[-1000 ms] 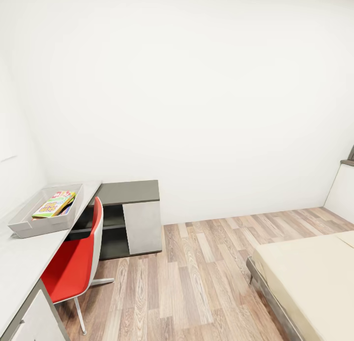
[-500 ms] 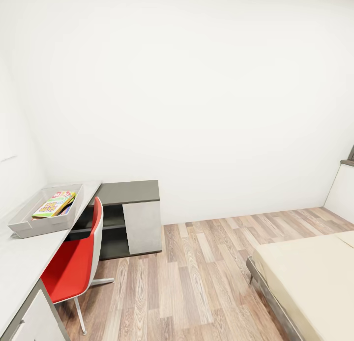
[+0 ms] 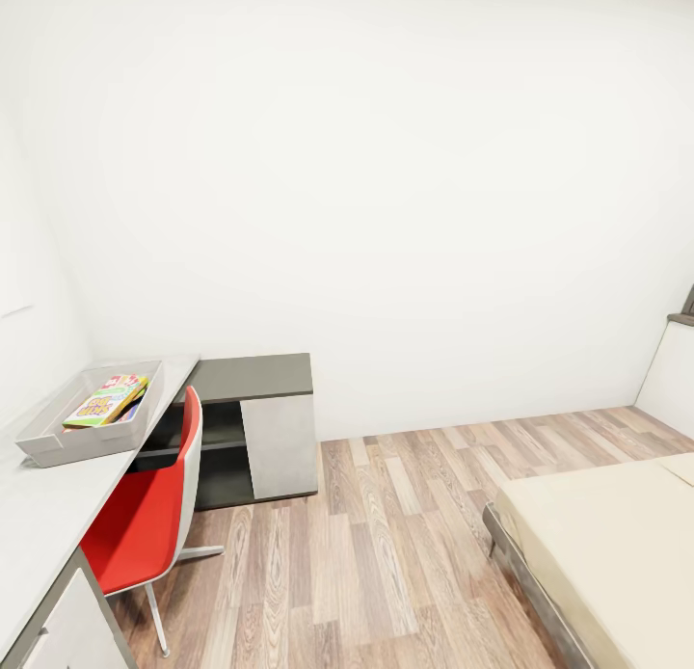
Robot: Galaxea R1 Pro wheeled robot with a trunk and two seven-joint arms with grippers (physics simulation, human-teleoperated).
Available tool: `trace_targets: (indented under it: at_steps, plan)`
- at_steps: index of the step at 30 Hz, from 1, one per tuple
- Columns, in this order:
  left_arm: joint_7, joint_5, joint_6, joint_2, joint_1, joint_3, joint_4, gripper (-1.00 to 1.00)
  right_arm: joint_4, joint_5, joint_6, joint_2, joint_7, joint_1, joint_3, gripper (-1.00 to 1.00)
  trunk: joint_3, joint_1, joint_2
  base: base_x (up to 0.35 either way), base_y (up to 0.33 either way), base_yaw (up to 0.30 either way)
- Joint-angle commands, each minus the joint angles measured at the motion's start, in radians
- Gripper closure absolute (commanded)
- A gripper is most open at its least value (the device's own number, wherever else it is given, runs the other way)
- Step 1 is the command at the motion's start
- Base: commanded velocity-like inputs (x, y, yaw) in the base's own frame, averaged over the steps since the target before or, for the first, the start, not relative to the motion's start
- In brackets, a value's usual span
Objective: Put all the toys in the child's room - the three board games (two on the bed and one on the table), the two jigsaw puzzles on the table, and the tennis ball on the table - inside the toy box on the table in the child's room.
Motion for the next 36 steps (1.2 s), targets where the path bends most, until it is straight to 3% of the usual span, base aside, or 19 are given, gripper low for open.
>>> trace_targets:
  at_steps: [1, 36]
  plan:
    - [0.002, 0.011, -0.002, 0.000, 0.001, -0.006, -0.001, -1.00, -0.003, -0.006, 0.004, 0.000, -0.006, 0.000, 0.006, -1.00, 0.000, 0.000, 0.000, 0.000, 0.000, 0.000]
    - [0.002, 0.011, -0.002, 0.000, 0.001, -0.006, -0.001, -1.00, -0.002, -0.004, -0.055, 0.000, -0.008, 0.000, 0.008, -1.00, 0.000, 0.000, 0.000, 0.000, 0.000, 0.000]
